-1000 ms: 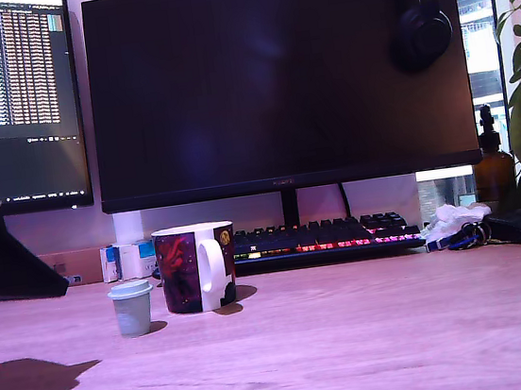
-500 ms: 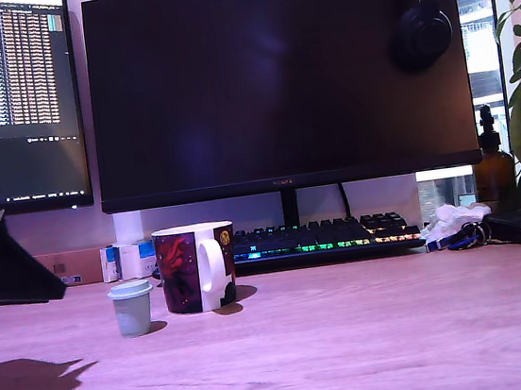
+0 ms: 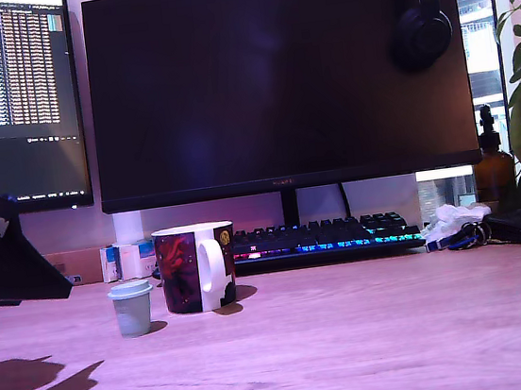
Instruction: Pick up the coffee capsules on the table and drop them inside the coffee cup
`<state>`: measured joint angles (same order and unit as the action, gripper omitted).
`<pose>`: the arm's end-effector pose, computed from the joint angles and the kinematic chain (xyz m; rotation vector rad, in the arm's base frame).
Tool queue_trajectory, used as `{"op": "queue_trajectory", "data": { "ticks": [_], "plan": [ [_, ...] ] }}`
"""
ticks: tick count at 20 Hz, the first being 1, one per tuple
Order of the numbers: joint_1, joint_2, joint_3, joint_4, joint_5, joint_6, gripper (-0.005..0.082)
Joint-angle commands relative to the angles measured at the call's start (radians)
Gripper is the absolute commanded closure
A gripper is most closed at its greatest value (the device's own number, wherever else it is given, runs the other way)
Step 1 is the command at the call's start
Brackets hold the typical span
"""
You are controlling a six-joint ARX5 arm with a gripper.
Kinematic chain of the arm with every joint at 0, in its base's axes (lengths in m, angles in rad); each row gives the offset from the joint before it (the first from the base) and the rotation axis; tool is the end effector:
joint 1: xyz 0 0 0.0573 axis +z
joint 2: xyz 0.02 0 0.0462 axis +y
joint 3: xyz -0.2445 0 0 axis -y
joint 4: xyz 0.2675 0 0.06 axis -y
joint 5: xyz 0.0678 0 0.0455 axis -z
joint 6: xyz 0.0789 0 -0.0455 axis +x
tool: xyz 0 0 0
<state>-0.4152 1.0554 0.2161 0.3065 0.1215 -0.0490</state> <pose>0.2237 -0.1091 0.0830 0.0322 0.5459 -0.5105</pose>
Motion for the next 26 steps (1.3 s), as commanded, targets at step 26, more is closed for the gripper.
{"op": "queue_trajectory", "data": {
  "ticks": [26],
  "plan": [
    [0.001, 0.378, -0.020, 0.469, 0.082, 0.084, 0.0232]
  ]
}}
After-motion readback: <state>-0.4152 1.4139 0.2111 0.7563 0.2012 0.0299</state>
